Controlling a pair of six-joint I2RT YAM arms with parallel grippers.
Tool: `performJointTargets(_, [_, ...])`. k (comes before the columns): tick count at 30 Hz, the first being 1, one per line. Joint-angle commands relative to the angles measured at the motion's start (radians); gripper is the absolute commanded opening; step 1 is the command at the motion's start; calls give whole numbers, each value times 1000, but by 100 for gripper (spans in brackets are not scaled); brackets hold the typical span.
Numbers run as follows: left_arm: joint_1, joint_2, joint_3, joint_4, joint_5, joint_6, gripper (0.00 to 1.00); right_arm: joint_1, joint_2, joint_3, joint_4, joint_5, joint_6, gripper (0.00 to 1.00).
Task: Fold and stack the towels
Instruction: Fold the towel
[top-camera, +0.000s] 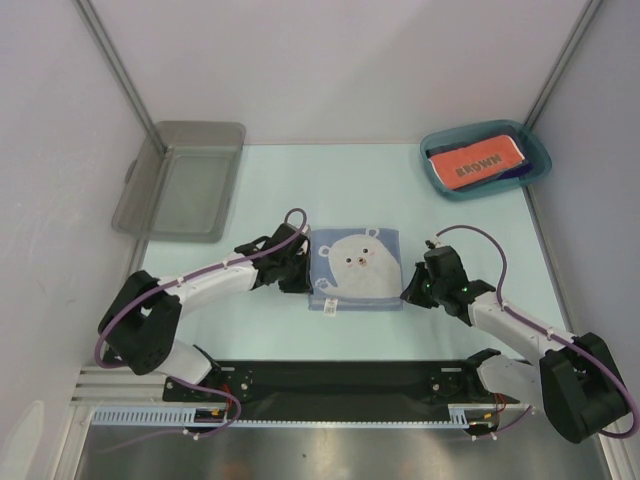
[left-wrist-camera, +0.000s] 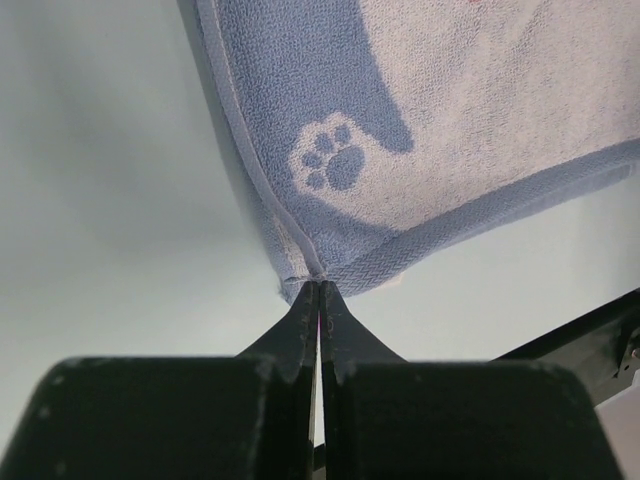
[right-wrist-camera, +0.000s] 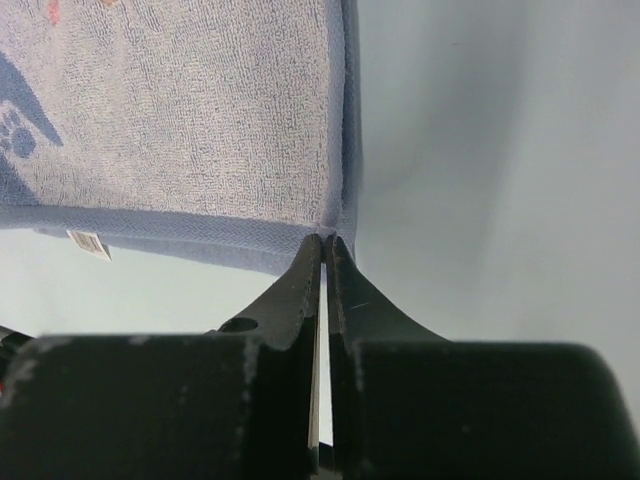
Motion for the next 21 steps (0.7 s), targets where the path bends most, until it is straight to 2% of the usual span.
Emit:
performJointTargets(1, [-3, -33, 32, 5, 8, 7, 0, 5, -15, 50, -19, 0, -23, 0])
performJointTargets(7, [-13, -71, 49, -41, 1, -1, 0, 5, -67, 84, -83, -26, -31, 0])
performJointTargets(10, [-30, -99, 3, -24, -1, -19, 0, 6, -96, 58, -96, -52, -22, 0])
performJointTargets(15, [-34, -91, -124, 72, 13, -50, 0, 6, -142, -74, -47, -53, 11, 0])
performJointTargets(21, [-42, -53, -160, 114, 10, -51, 0, 5, -126, -132, 33, -86, 8, 0])
